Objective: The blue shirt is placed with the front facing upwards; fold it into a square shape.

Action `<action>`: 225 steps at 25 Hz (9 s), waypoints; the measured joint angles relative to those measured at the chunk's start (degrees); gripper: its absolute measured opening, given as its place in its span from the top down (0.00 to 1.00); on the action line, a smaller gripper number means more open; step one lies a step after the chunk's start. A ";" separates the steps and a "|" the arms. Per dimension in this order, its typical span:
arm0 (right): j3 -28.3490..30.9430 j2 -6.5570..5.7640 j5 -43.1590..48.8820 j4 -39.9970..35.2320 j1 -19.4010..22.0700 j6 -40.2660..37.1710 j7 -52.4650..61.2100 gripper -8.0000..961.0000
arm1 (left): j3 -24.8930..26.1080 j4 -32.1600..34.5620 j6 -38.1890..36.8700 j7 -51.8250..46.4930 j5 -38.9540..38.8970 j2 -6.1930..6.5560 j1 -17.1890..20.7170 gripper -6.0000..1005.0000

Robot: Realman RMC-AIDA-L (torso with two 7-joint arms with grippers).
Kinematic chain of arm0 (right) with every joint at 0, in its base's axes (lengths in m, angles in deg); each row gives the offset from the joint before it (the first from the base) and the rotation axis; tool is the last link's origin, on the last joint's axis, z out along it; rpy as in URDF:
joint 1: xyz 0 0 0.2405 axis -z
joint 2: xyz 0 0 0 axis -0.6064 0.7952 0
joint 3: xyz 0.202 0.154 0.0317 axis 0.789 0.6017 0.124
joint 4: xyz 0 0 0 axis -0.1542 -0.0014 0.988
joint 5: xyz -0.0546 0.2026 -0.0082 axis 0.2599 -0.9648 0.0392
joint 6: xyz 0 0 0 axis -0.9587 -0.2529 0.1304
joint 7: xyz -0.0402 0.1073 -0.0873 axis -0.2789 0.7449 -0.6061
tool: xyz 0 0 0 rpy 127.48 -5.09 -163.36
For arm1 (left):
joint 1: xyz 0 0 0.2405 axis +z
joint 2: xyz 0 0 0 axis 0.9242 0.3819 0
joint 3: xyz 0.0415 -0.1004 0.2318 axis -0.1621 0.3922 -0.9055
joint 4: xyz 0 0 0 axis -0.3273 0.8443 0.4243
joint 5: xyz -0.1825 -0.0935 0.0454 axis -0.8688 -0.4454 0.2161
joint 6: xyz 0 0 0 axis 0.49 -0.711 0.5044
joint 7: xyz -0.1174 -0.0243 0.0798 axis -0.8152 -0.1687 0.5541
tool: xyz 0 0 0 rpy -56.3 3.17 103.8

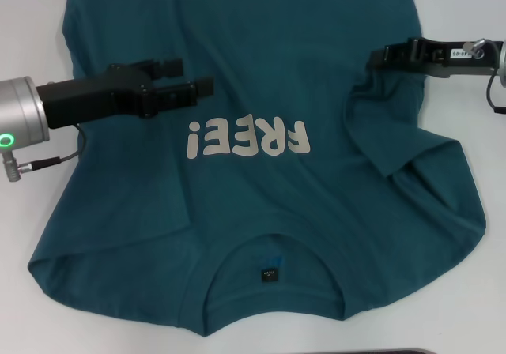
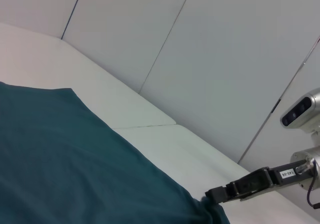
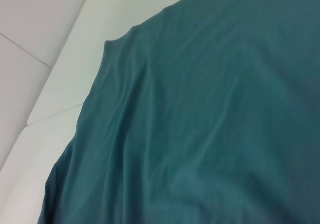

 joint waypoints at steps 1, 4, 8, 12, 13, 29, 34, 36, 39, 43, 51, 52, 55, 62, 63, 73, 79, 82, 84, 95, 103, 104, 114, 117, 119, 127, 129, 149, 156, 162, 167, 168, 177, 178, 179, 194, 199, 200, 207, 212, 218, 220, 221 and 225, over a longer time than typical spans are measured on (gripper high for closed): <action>0.00 0.21 -0.30 0.03 -0.02 0.66 -0.32 0.91 | -0.03 0.02 -0.01 0.00 0.00 0.02 0.07 0.16; 0.00 0.79 -1.60 0.13 -0.04 2.60 -1.30 0.89 | -0.04 0.04 -0.04 -0.02 0.00 0.04 0.25 0.16; -0.04 0.98 -2.16 -0.26 0.01 2.43 -2.57 0.75 | 0.02 0.05 -0.15 -0.04 0.00 0.08 0.37 0.16; 0.47 0.42 -2.30 -1.11 1.03 -0.68 -4.07 0.57 | 0.04 0.05 -0.12 -0.04 0.00 0.14 0.42 0.16; 0.52 0.29 -2.46 -1.49 1.43 -1.73 -4.46 0.52 | 0.03 0.05 -0.09 -0.04 0.00 0.14 0.42 0.16; 0.70 -4.38 -2.96 -5.60 10.99 -23.24 3.02 0.32 | -0.30 0.05 0.17 0.06 0.00 -0.26 0.34 0.16; 0.77 -4.59 -2.87 -4.97 13.29 -24.81 4.99 0.32 | -0.30 0.05 0.00 0.28 0.00 -0.41 -0.14 0.16; 0.79 -4.58 -2.79 -4.30 13.91 -24.85 5.38 0.32 | -0.32 0.05 -0.05 0.32 0.00 -0.42 -0.31 0.16; 0.79 -4.60 -2.53 -2.59 14.46 -24.14 5.49 0.32 | -0.38 0.04 -0.09 0.34 0.00 -0.42 -0.37 0.16; 0.73 -4.54 -2.48 -0.23 14.25 -22.55 5.19 0.32 | -0.52 0.02 0.10 0.37 0.00 -0.42 -0.37 0.16; 0.53 -3.48 -2.44 0.26 13.85 -19.66 5.56 0.33 | -1.08 0.04 0.44 0.57 0.00 0.00 -0.32 0.16; 0.52 -3.46 -2.43 0.26 13.83 -19.53 5.63 0.33 | -1.08 0.04 0.45 0.57 0.00 0.00 -0.30 0.16; 0.60 -3.45 -2.49 0.26 13.80 -19.06 5.77 0.33 | -1.09 0.05 0.47 0.62 0.00 0.02 -0.28 0.16; 0.72 -3.37 -2.76 2.20 13.00 -16.15 5.56 0.34 | -1.09 0.07 0.47 1.09 0.00 0.02 -0.28 0.16; 0.66 -3.33 -2.77 2.41 12.83 -15.91 5.53 0.35 | -1.09 0.07 0.47 1.09 0.00 0.02 -0.28 0.16; 0.72 -3.11 -2.84 2.62 12.20 -15.91 5.52 0.54 | -1.09 0.05 0.47 1.17 0.00 0.02 -0.05 0.16; 0.65 -3.07 -2.76 2.62 12.12 -15.84 5.73 0.80 | -1.09 0.05 0.46 1.19 0.00 0.02 -0.03 0.16; 0.73 -3.07 -2.63 2.62 12.12 -15.82 5.74 0.90 | -1.09 0.05 0.46 1.19 0.00 0.02 -0.04 0.16; 0.76 -3.07 -2.62 2.62 12.12 -15.80 5.75 0.94 | -1.09 0.05 0.47 1.20 0.00 0.02 -0.07 0.16; 0.25 -2.02 -2.75 2.62 10.13 -20.84 3.29 0.99 | -1.09 0.15 1.12 1.28 0.00 0.02 -0.33 0.16; -0.59 -0.67 -2.51 2.62 7.04 -22.71 2.47 0.98 | -1.09 0.14 1.14 1.28 0.00 -0.11 -0.29 0.16; -0.95 -0.50 -2.51 2.62 6.61 -22.71 2.46 0.98 | -1.09 0.14 1.15 1.29 0.00 -0.13 -0.29 0.16; -4.12 0.45 -2.48 2.93 4.55 -22.50 2.52 0.98 | -1.09 0.14 1.17 1.28 0.00 -0.25 0.04 0.16; -4.44 0.08 -2.45 2.96 5.04 -22.74 2.51 0.97 | -1.09 0.14 1.10 1.28 0.00 -0.32 0.10 0.16; -4.79 -0.24 -2.39 3.03 5.45 -23.13 2.50 0.95 | -1.09 0.14 0.98 1.28 -0.02 -0.33 0.09 0.16; -4.54 -1.45 -2.58 2.73 6.32 -28.03 1.38 0.77 | -1.09 0.14 1.01 1.23 -0.06 -0.45 -0.36 0.16; -3.78 -1.76 -2.79 2.65 6.56 -28.95 0.64 0.70 | -1.09 0.14 1.00 1.22 -0.10 -0.49 -0.42 0.16; 6.65 -2.61 -14.96 3.10 9.93 -23.75 -25.62 0.19 | -0.95 0.14 0.58 1.07 -0.59 -1.11 -0.57 0.16; 7.27 -2.15 -17.95 2.83 9.87 -19.76 -33.42 0.22 | -0.81 0.13 -0.13 0.46 -0.63 -1.12 -0.25 0.16; 7.12 -1.82 -19.85 2.68 9.10 -18.67 -36.60 0.24 | -0.89 -2.37 -3.87 -3.53 -0.05 -0.16 1.51 0.16; 6.76 -1.53 -19.99 3.08 7.49 -16.85 -36.14 0.24 | -1.75 -7.17 -6.93 -12.09 3.80 1.64 3.37 0.16; 6.74 -1.38 -19.92 3.03 7.24 -16.79 -36.13 0.24 | -1.78 -7.99 -7.55 -13.55 4.52 1.85 3.57 0.16; 4.58 -0.52 -19.59 3.08 4.11 -12.99 -36.10 0.24 | -1.38 -18.96 -13.40 -27.83 16.85 3.07 4.29 0.16; 4.16 -0.35 -19.59 3.09 3.80 -12.29 -36.06 0.24 | -1.32 -19.30 -14.09 -28.61 17.58 3.40 4.30 0.16; 3.91 -0.27 -19.59 3.10 3.53 -11.78 -35.99 0.24 | -1.29 -19.33 -14.96 -29.43 17.90 3.89 4.41 0.16; 3.60 0.08 -19.80 3.24 2.44 -9.68 -32.49 0.24 | 4.83 -18.96 -20.13 -35.60 27.44 8.23 6.30 0.16; 3.60 -0.08 -19.66 3.15 2.51 -9.68 -32.07 0.24 | 6.78 -17.94 -20.54 -35.63 30.57 8.30 6.85 0.16; 3.61 -0.10 -19.64 3.15 2.51 -9.69 -32.07 0.24 | 6.79 -17.74 -20.55 -35.63 30.92 8.31 6.98 0.16; 3.57 -0.31 -19.58 3.15 2.47 -9.69 -32.07 0.24 | 6.86 -16.03 -20.78 -35.64 32.68 8.32 7.58 0.16; 3.51 -0.41 -19.68 3.15 2.44 -9.69 -31.83 0.24 | 6.55 -15.04 -20.79 -35.64 33.81 8.16 7.83 0.16; 3.51 -0.43 -19.69 3.14 2.41 -9.70 -31.34 0.24 | 6.24 -14.66 -21.17 -35.63 34.41 7.85 7.70 0.16; 3.51 -0.43 -19.69 3.14 2.41 -9.71 -31.33 0.24 | 6.21 -14.64 -21.56 -35.57 34.68 7.77 7.51 0.16; 3.51 -0.42 -19.69 3.14 2.44 -9.71 -31.32 0.24 | 6.21 -14.63 -21.73 -35.50 34.89 7.69 7.41 0.16; 3.51 -0.37 -19.73 3.15 2.66 -9.70 -31.31 0.24 | 6.20 -14.62 -22.16 -35.21 35.35 7.23 6.96 0.16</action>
